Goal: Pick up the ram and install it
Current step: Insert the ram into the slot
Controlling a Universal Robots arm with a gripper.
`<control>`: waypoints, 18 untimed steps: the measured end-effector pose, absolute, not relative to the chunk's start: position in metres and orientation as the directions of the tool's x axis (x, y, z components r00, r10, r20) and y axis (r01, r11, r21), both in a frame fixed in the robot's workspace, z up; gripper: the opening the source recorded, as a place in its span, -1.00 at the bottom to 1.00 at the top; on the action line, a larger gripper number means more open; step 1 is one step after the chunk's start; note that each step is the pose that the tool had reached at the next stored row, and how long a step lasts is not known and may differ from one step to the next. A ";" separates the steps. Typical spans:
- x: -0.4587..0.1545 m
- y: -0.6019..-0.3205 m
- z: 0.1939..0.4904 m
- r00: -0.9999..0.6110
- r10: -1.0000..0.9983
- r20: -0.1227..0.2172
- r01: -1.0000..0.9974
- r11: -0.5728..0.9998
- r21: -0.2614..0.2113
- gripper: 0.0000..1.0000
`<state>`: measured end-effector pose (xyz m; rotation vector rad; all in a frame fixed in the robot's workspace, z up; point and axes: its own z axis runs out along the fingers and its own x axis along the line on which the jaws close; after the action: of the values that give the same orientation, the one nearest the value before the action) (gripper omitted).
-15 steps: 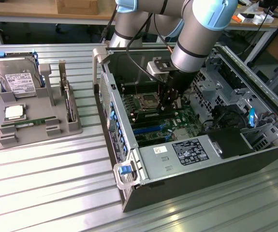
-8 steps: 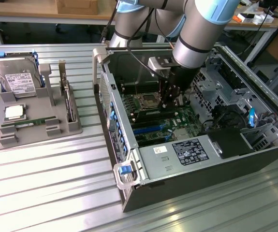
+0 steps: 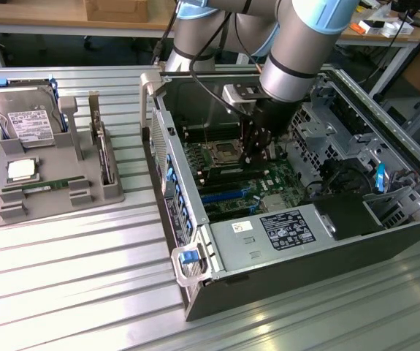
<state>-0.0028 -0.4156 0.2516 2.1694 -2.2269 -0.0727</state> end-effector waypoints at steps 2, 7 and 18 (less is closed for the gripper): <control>-0.003 -0.415 0.250 -0.026 -1.000 -0.010 -0.998 0.026 0.056 -0.76; -0.004 -0.415 0.244 -0.026 -1.000 -0.010 -0.998 0.026 0.056 -0.76; -0.004 -0.413 0.240 -0.026 -1.000 -0.010 -0.998 0.025 0.056 -0.76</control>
<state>-0.0041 -0.4129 0.2399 2.1701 -2.2263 -0.0727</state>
